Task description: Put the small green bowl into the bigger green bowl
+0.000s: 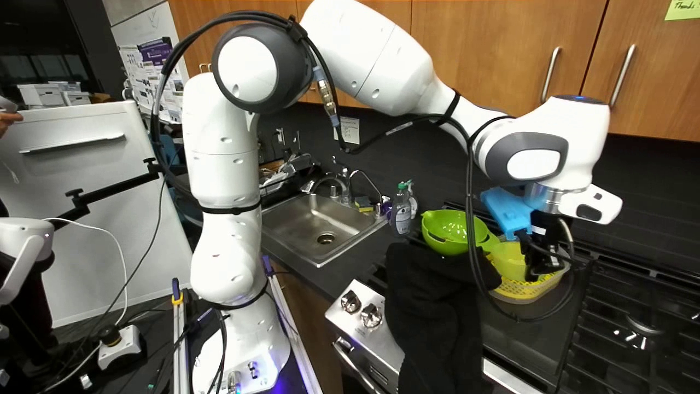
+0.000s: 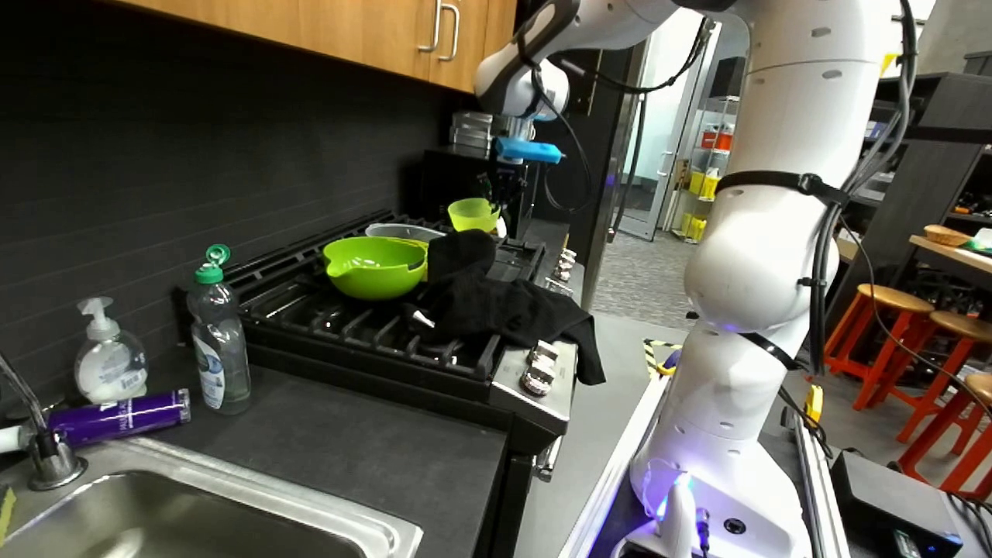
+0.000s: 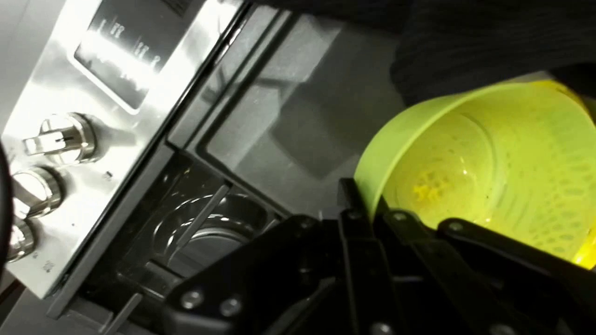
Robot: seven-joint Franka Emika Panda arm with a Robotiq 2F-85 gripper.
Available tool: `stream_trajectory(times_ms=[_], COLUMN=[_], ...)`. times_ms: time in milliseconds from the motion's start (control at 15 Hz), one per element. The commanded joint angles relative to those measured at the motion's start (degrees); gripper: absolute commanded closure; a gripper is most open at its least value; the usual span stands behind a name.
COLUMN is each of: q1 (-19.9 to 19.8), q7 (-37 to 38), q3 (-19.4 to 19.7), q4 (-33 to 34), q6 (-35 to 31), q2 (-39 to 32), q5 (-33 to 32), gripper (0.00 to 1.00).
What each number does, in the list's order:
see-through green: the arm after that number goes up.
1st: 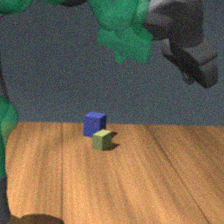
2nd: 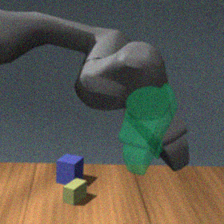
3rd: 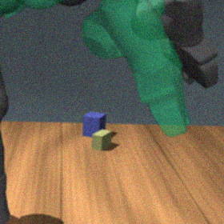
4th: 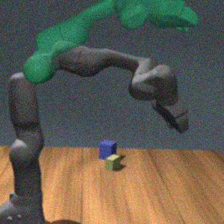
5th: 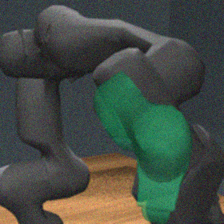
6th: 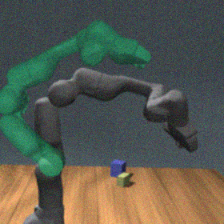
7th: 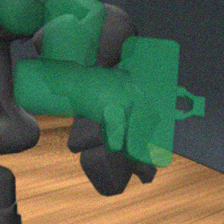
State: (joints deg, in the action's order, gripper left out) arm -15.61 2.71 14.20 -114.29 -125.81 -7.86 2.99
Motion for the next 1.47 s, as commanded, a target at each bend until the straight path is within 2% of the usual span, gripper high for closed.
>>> stream_trajectory(times_ms=[0, 267, 533, 867, 1400], q1=[3.1, 6.4, 7.0, 6.7, 7.3], q7=[0.2, 3.0, 4.3, 4.2, 3.2], q3=[-2.0, -4.0, -4.5, -4.8, -7.2], q4=[-6.7, -10.5, -10.8, -10.8, -12.6], q6=[-1.2, -2.7, -3.6, -4.6, -4.4], q2=[4.1, 5.3, 8.1, 13.0, 18.3], q5=[-3.3, -10.2, -15.1, -16.9, -16.1], gripper=[1.0, 1.0, 1.0, 1.0, 1.0])
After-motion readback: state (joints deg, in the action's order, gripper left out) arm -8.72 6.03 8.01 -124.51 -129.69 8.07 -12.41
